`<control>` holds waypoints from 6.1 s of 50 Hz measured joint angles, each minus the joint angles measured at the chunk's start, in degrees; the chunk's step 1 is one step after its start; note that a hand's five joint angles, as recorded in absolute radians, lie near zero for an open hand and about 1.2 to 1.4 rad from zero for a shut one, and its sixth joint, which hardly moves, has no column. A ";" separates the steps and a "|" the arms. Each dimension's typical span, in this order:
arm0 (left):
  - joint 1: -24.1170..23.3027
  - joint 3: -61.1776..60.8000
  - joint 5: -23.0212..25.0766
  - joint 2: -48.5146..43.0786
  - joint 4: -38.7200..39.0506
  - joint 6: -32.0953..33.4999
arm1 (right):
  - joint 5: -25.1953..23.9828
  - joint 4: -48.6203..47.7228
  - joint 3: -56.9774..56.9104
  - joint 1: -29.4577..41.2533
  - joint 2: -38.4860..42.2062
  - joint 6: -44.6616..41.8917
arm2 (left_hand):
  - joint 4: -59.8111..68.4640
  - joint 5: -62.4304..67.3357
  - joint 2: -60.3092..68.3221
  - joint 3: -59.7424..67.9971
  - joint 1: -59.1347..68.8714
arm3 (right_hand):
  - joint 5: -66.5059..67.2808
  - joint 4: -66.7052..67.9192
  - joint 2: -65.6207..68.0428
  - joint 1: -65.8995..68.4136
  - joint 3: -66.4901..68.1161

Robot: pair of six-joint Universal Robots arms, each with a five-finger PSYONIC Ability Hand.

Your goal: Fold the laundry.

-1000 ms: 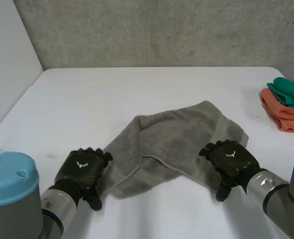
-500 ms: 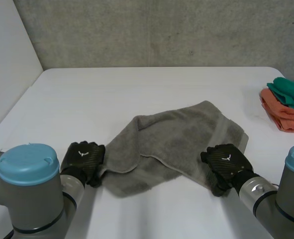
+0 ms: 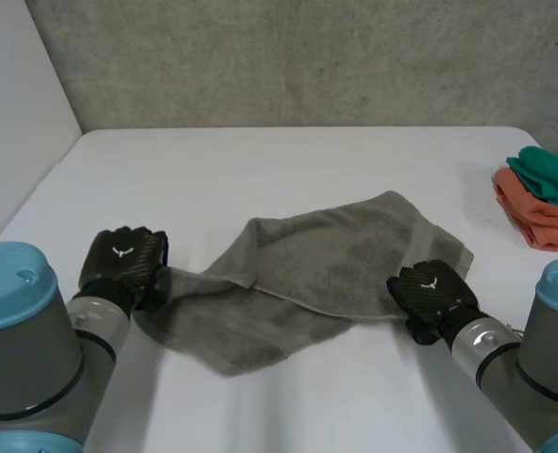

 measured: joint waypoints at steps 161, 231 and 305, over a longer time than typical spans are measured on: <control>8.08 31.95 6.43 -26.43 4.89 21.07 | 14.01 22.86 -56.12 -3.04 19.90 -7.37 | -39.32 -37.90 -39.41 -38.74 -39.74 | -52.59 -54.64 -54.21 -43.92 -55.36; 8.18 11.96 6.72 -8.41 6.83 18.24 | -2.79 15.05 -17.24 -23.00 -9.42 -17.66 | -39.32 -37.90 -39.41 -38.74 -39.74 | 0.20 0.06 0.01 0.24 0.09; 2.40 12.87 5.97 -3.30 6.48 14.92 | 4.31 10.16 -28.02 29.30 6.41 -17.33 | -39.32 -37.90 -39.41 -38.74 -39.74 | 0.27 0.08 0.05 0.19 0.16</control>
